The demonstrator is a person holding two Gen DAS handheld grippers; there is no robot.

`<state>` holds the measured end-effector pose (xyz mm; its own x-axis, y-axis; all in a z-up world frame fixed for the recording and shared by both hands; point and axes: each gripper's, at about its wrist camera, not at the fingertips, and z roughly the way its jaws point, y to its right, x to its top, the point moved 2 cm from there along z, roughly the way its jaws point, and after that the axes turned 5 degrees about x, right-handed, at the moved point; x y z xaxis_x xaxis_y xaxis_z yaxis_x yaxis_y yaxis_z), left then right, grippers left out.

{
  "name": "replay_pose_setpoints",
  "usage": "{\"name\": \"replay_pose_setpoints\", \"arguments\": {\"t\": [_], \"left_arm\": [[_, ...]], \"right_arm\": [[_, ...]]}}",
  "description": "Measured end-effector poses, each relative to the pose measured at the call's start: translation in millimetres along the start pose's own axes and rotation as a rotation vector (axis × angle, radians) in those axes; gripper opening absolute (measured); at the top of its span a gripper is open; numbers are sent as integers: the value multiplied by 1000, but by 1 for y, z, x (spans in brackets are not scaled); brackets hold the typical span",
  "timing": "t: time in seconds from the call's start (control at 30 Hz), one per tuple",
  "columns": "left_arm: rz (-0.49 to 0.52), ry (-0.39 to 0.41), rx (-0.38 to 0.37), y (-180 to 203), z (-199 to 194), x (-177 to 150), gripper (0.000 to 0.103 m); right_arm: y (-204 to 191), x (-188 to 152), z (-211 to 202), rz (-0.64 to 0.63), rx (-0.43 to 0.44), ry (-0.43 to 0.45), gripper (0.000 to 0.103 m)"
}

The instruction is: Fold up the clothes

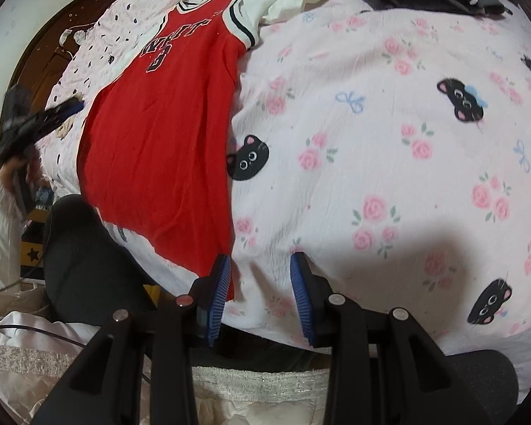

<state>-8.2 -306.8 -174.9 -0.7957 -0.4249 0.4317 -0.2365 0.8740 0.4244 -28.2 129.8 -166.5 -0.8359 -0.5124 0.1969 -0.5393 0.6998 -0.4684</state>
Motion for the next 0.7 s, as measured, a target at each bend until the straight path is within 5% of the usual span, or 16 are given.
{"name": "replay_pose_setpoints", "arguments": {"t": [0.13, 0.53, 0.7], "left_arm": [[-135, -60, -9, -28, 21, 15, 39], [-208, -77, -6, -46, 43, 23, 37], [-242, -65, 8, -55, 49, 28, 15]], "right_arm": [[-2, 2, -2, -13, -19, -1, 36], [-5, 22, -12, -40, -26, 13, 36], [-11, 20, -10, -54, -25, 3, 36]]}}
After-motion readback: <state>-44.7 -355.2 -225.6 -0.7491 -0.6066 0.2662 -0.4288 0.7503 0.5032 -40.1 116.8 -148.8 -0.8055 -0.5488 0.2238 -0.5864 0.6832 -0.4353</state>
